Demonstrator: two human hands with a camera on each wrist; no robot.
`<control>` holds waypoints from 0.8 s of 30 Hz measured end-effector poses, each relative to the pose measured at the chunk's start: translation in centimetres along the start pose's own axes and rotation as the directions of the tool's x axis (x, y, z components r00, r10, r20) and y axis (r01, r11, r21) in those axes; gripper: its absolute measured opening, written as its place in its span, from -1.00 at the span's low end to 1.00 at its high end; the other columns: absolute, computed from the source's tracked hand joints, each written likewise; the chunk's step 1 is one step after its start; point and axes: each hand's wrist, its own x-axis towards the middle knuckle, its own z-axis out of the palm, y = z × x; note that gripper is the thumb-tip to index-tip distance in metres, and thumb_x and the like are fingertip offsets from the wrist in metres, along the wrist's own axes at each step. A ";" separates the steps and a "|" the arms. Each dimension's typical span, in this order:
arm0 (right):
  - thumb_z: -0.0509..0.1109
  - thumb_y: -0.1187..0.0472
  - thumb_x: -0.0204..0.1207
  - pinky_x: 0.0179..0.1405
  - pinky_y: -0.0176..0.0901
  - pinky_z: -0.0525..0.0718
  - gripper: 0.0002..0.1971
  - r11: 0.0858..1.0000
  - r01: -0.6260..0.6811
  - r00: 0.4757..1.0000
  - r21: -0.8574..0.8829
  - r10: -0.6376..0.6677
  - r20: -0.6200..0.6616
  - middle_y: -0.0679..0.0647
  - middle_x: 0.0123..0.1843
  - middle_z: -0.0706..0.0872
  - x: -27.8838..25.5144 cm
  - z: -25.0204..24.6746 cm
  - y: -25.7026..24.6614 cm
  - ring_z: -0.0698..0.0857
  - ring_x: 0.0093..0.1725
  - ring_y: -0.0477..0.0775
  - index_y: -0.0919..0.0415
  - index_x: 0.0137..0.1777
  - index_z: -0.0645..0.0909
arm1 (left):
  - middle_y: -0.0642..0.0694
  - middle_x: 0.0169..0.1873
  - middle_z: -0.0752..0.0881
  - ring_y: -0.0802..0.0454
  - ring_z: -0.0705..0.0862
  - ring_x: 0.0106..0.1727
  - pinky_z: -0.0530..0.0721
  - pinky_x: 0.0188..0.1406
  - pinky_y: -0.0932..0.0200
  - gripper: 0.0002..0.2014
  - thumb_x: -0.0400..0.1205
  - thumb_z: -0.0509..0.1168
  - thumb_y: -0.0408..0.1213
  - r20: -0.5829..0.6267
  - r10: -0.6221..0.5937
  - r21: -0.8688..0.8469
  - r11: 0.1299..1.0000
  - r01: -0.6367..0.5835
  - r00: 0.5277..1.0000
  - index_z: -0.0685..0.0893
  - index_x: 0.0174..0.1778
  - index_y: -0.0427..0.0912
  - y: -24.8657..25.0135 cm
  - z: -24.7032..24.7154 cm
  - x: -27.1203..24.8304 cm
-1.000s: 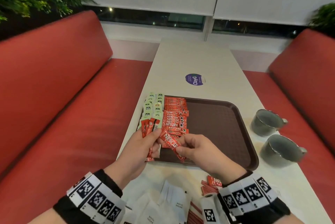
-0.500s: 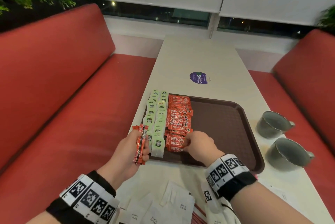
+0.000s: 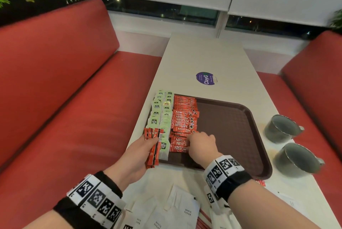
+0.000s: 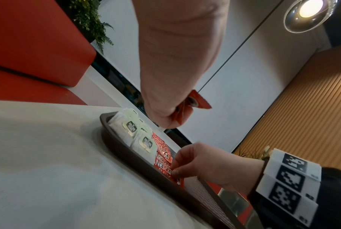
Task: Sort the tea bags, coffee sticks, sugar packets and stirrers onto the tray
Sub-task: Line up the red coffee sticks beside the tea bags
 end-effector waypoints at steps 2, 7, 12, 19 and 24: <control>0.22 0.24 0.60 0.23 0.10 0.38 -0.84 1.000 0.007 1.000 0.007 -0.007 -0.021 0.05 0.10 0.66 -0.1 -0.1 -0.1 0.55 0.19 0.16 0.06 0.07 0.60 | 0.06 -0.27 0.78 0.14 0.72 -0.26 0.54 -0.32 0.17 -0.71 0.75 0.13 -0.25 0.012 -0.006 0.016 1.000 0.006 1.000 0.52 0.38 -0.06 -0.1 0.1 0.2; 0.28 0.03 0.62 0.02 -0.06 0.52 -0.82 0.879 0.089 0.982 0.468 0.000 -0.187 -0.08 -0.20 0.68 -1.5 -1.2 -1.1 0.63 -0.11 -0.02 0.01 -0.18 0.61 | -0.06 0.14 0.77 -0.07 0.73 0.17 0.69 0.08 -0.03 -0.69 0.74 0.15 -0.22 0.054 0.009 0.008 1.000 -0.009 0.999 0.51 0.41 0.03 -0.3 0.2 1.0; 0.54 0.26 0.44 -0.35 -0.41 0.51 -0.84 0.430 0.186 0.982 0.884 -0.116 -0.150 -0.12 -0.42 0.61 -3.7 -1.4 -2.9 0.52 -0.46 -0.29 0.04 -0.27 0.63 | -0.10 0.09 0.78 -0.06 0.71 0.08 0.62 0.02 -0.02 -0.77 0.69 0.24 -0.35 0.062 0.116 0.028 0.993 -0.118 0.991 0.62 0.21 0.00 -0.5 1.1 1.3; 0.43 0.40 0.32 -0.14 -0.49 0.53 -0.89 0.546 0.612 0.680 0.571 0.005 -0.733 -0.04 -0.23 0.64 -4.1 -0.2 -1.0 0.60 -0.20 -0.22 0.18 -0.30 0.70 | -0.04 -0.33 0.64 0.14 0.43 -0.39 0.39 -0.50 0.29 -0.83 0.69 0.19 -0.22 0.028 0.173 -0.043 0.984 -0.172 0.985 0.62 -0.03 -0.23 0.1 1.1 1.1; 0.36 0.31 0.41 -0.07 -0.59 0.51 -0.91 0.598 0.735 0.525 0.319 -0.204 -0.826 -0.12 -0.07 0.59 -5.3 0.2 -0.7 0.61 -0.11 -0.22 0.10 -0.18 0.64 | -0.02 -0.42 0.54 0.17 0.41 -0.47 0.38 -0.59 0.35 -0.85 0.64 0.26 -0.27 0.171 0.081 -0.054 0.996 -0.072 0.982 0.61 0.01 -0.30 0.1 1.0 1.3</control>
